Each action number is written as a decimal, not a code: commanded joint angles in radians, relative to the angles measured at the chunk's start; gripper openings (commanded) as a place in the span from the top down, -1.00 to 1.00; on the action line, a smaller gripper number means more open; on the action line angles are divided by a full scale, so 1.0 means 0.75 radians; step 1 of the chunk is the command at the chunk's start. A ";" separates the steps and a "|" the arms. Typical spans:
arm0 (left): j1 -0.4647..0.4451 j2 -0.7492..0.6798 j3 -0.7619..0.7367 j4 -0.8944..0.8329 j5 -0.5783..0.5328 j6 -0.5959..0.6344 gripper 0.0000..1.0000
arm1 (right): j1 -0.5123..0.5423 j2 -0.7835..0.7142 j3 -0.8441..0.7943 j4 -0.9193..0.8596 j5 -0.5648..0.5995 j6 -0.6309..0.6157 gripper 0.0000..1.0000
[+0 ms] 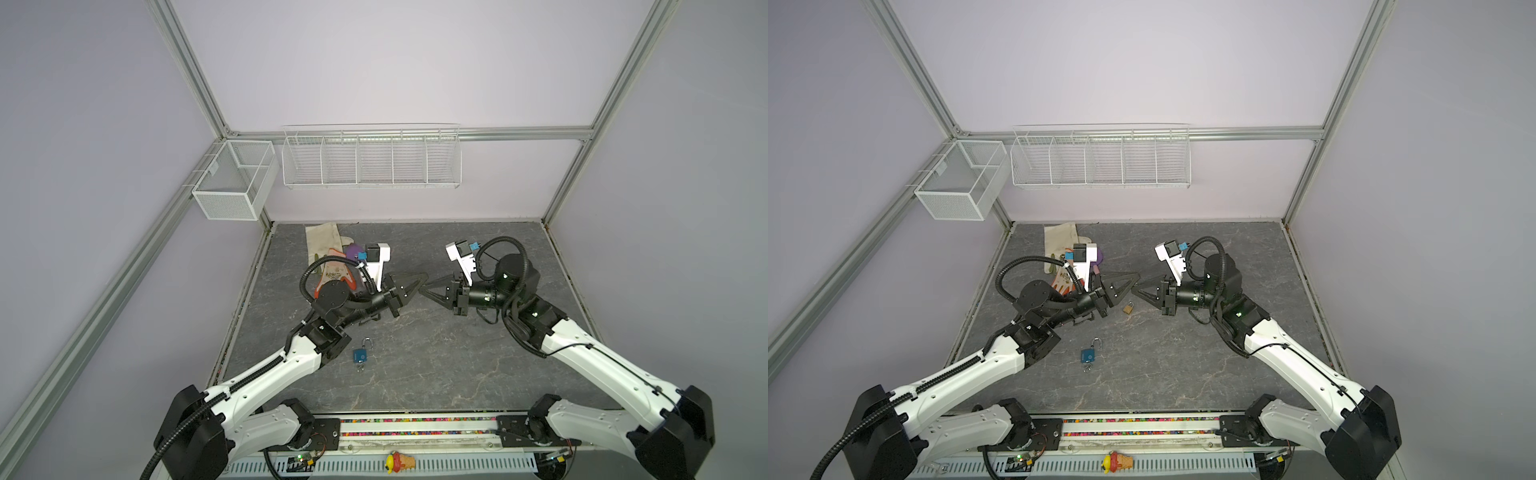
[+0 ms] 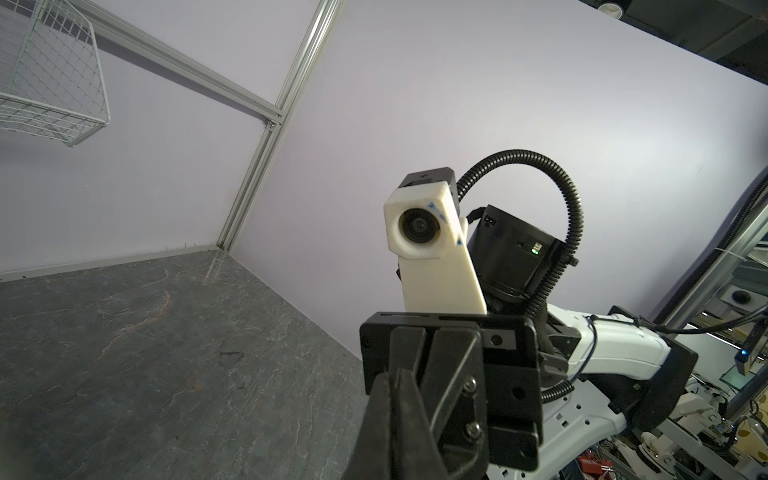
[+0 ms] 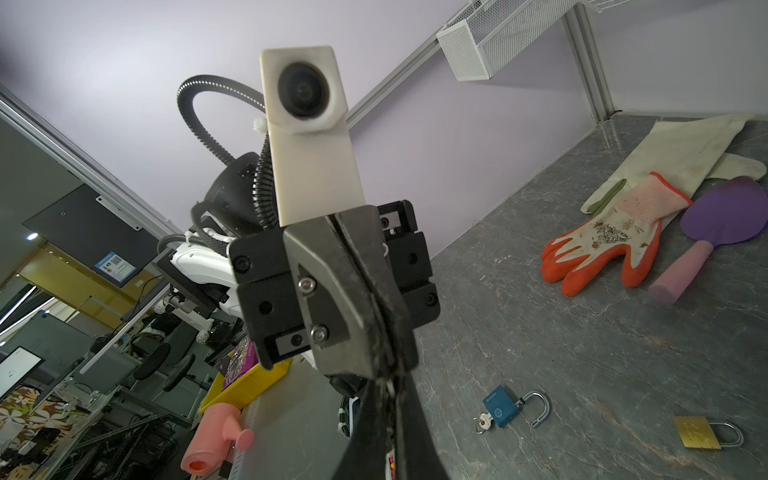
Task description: Unlock with the key
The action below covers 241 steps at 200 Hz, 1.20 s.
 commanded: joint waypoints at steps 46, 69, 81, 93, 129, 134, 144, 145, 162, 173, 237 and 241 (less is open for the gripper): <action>-0.008 -0.076 0.047 -0.105 -0.007 0.049 0.50 | -0.004 -0.004 0.041 -0.085 0.091 -0.049 0.88; -0.008 -0.122 0.055 -0.167 -0.094 0.059 0.14 | -0.002 -0.007 0.033 -0.143 0.107 -0.062 0.88; -0.008 -0.149 0.064 -0.244 -0.165 0.070 0.06 | -0.007 -0.009 0.024 -0.179 0.111 -0.068 0.88; -0.008 -0.175 0.072 -0.339 -0.243 0.096 0.01 | -0.008 -0.013 0.011 -0.219 0.124 -0.070 0.88; -0.003 -0.154 0.159 -0.819 -0.581 0.138 -0.04 | -0.011 -0.047 -0.122 -0.293 0.218 -0.053 0.88; 0.000 -0.138 0.173 -0.876 -0.612 0.138 -0.03 | -0.012 -0.053 -0.146 -0.296 0.240 -0.044 0.88; 0.005 -0.103 0.201 -0.981 -0.668 0.126 -0.04 | -0.008 -0.056 -0.188 -0.313 0.287 -0.033 0.88; 0.005 -0.098 0.202 -0.991 -0.670 0.125 -0.04 | -0.009 -0.056 -0.192 -0.316 0.290 -0.033 0.88; 0.016 -0.031 0.223 -1.093 -0.710 0.110 -0.05 | 0.003 -0.054 -0.250 -0.349 0.352 -0.037 0.88; 0.025 0.020 0.230 -1.132 -0.729 0.091 -0.05 | 0.010 -0.055 -0.286 -0.362 0.399 -0.042 0.88; 0.049 0.470 0.434 -1.376 -0.773 0.146 -0.08 | 0.025 0.002 -0.396 -0.285 0.425 0.024 0.88; 0.049 0.504 0.456 -1.400 -0.782 0.143 -0.08 | 0.024 0.001 -0.396 -0.290 0.434 0.022 0.88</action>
